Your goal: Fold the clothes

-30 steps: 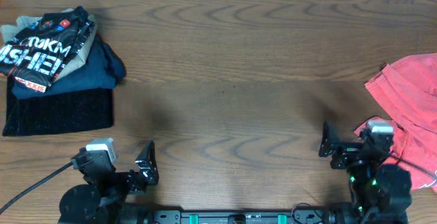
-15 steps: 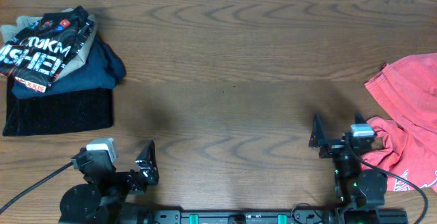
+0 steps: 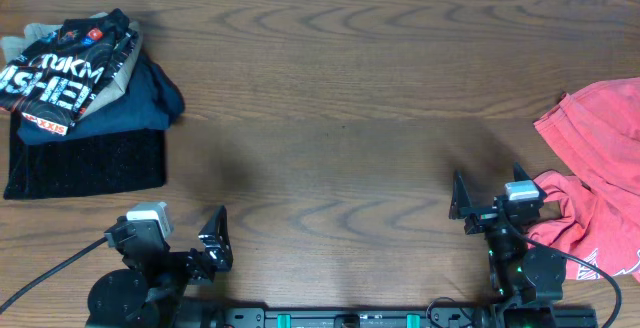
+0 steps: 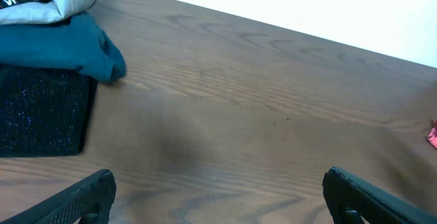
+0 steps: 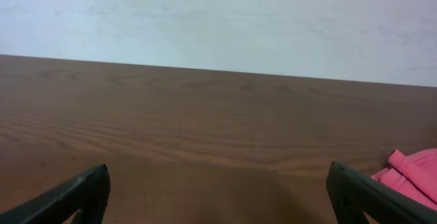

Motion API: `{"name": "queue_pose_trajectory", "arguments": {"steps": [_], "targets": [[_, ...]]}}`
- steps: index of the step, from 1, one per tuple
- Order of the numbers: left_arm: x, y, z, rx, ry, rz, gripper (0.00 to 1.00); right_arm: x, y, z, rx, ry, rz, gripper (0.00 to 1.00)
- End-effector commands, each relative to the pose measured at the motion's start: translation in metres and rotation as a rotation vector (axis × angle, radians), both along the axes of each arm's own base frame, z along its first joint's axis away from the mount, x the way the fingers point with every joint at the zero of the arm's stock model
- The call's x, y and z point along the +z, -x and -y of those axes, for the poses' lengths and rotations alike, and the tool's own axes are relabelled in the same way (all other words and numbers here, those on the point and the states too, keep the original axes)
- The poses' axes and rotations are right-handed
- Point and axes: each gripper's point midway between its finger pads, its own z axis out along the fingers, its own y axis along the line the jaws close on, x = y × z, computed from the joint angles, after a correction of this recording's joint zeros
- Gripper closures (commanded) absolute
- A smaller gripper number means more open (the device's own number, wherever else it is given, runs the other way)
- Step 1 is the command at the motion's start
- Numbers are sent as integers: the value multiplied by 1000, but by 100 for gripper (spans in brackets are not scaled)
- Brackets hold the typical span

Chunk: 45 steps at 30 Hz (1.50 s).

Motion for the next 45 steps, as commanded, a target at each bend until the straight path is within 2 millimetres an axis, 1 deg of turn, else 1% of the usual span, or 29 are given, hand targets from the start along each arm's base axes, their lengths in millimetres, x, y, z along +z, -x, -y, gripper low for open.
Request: {"name": "queue_pose_trajectory", "arguments": {"steps": [1,18,24,27,31,33,35,39,42,45], "targets": [[0,0,-2,14,0,3,2,0,1,-5,25,13,5,1],[-1,0,-3,14,-5,1,2,0,1,-5,25,13,5,1],[-14,5,-4,15,-14,-52,2,0,1,-5,25,13,5,1],[-24,8,-15,76,-42,-84,2,0,1,-5,25,13,5,1],[-38,7,-28,151,-53,-95,2,0,1,-5,25,13,5,1],[-50,3,-30,170,-52,-95,2,0,1,-5,25,13,5,1],[-62,-6,-31,177,-48,-71,2,0,1,-5,25,13,5,1],[-75,-26,-30,179,-34,24,2,0,1,-5,25,13,5,1],[-76,-44,-29,170,-47,103,2,0,1,-5,25,13,5,1],[-68,-61,-28,152,-95,220,2,0,1,-5,25,13,5,1]]}}
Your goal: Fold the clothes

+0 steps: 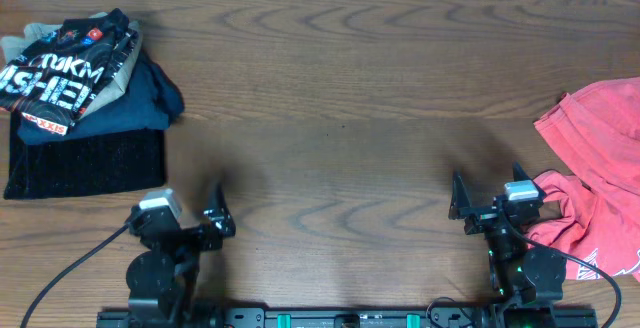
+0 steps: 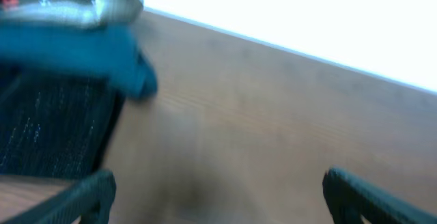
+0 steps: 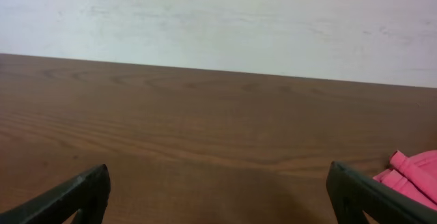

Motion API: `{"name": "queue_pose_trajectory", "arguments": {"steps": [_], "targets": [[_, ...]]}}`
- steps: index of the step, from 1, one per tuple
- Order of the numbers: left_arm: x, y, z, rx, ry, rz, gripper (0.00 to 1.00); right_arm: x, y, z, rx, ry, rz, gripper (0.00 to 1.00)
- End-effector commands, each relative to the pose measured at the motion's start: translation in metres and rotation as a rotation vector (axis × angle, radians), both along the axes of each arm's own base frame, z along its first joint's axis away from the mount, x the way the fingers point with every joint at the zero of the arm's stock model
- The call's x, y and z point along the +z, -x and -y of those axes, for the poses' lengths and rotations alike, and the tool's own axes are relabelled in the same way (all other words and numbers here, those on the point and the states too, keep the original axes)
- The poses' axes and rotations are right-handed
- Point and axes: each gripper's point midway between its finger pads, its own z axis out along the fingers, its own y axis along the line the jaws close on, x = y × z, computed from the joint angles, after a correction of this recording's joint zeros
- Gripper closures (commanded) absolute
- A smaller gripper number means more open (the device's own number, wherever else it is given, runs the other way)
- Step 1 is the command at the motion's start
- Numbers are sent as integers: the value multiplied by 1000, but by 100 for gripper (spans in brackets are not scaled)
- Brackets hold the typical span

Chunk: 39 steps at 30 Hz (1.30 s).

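An unfolded red garment [image 1: 598, 158] lies crumpled at the table's right edge; its corner [image 3: 418, 172] shows pink in the right wrist view. My right gripper [image 1: 487, 196] rests low beside it, open and empty [image 3: 218, 200]. My left gripper [image 1: 200, 226] sits near the front left, also open and empty [image 2: 217, 200]; its view is blurred by motion.
A stack of folded clothes fills the far left: a printed shirt [image 1: 62, 68] on top, a dark blue piece [image 1: 135, 98] and a black knit [image 1: 85, 163] beneath. The blue piece [image 2: 75, 53] and the knit [image 2: 48, 128] show in the left wrist view. The wooden table [image 1: 340, 88] lies between.
My left arm has shifted slightly right and away from the front edge, and its view now faces more toward the folded stack. The right arm and the red garment have not moved.
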Motion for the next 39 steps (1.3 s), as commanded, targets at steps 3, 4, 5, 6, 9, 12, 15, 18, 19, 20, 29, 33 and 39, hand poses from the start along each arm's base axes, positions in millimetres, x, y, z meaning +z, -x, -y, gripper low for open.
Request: {"name": "queue_pose_trajectory", "arguments": {"steps": [3,4,5,6,9,12,15,18,19,20,29,33,39], "targets": [[6,-20,-2,-11,-133,151,2,0,1,-3,18,11,4,1],[5,-23,-2,-12,-151,178,2,0,1,-3,18,11,4,1],[3,-26,-1,-12,-162,197,2,0,1,-3,18,11,4,1],[0,-29,-1,-12,-168,216,2,0,1,-3,18,11,4,1],[-21,-32,-1,-13,-162,182,2,0,1,-3,18,11,4,1],[-39,-29,-1,-21,-162,106,2,0,1,-3,18,11,4,1],[-40,-29,-1,-21,-162,104,2,0,1,-3,18,11,4,1],[-40,-29,-1,-22,-162,102,2,0,1,-3,18,11,4,1],[-40,-29,-1,-22,-162,102,2,0,1,-3,18,11,4,1],[-40,-29,-1,-22,-162,102,2,0,1,-3,18,11,4,1],[-40,-29,-1,-22,-162,102,2,0,1,-3,18,11,4,1],[-40,-29,-1,-22,-162,102,2,0,1,-3,18,11,4,1],[-40,-29,-1,-22,-162,102,2,0,1,-3,18,11,4,1]]}}
